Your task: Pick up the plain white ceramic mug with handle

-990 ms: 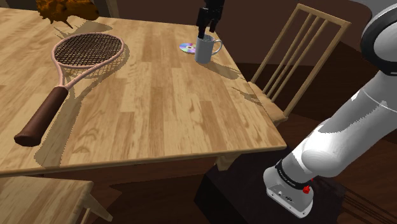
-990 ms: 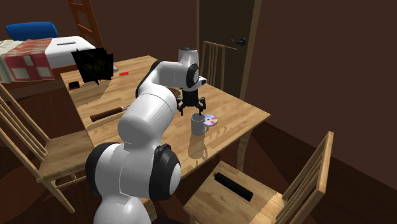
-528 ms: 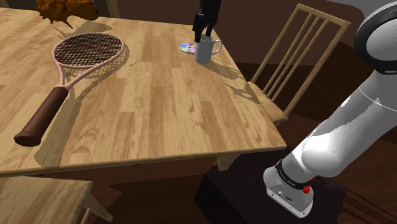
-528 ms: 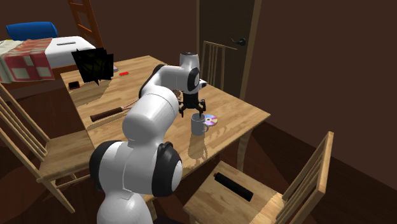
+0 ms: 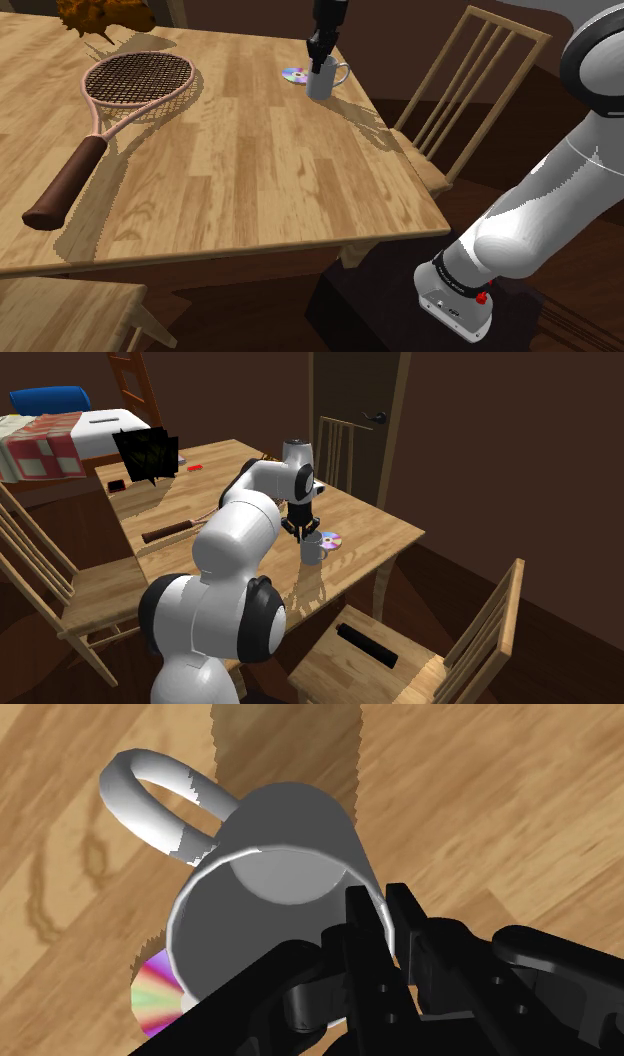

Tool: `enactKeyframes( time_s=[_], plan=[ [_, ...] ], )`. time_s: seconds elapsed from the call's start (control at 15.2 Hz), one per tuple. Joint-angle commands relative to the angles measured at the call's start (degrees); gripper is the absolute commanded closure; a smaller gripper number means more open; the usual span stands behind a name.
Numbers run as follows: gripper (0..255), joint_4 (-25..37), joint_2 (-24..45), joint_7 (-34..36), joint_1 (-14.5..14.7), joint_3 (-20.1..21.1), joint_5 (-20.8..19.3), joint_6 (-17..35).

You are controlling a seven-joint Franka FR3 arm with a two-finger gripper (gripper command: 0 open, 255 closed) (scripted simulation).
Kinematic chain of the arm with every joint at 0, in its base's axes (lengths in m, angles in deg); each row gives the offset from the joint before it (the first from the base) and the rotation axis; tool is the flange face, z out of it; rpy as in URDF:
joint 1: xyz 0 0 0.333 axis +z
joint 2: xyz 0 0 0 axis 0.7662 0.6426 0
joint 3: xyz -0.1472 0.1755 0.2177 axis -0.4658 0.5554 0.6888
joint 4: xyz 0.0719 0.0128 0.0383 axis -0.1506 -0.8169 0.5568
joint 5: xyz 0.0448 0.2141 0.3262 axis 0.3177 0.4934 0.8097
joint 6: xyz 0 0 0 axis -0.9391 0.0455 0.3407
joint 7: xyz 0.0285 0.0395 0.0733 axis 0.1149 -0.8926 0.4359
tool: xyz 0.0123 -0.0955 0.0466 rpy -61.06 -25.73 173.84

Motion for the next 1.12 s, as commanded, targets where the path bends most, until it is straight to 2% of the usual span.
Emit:
enactKeyframes(
  time_s=[0.0,0.26,1.06],
  plan=[
    [255,0.0,0.0,0.0,0.0,0.0,0.0,0.0],
    [255,0.3,0.2,0.1,0.0,0.0,0.0,-0.1],
    [255,13.2,2.9,0.3,0.2,0.1,-0.3,-10.3]
  ],
)
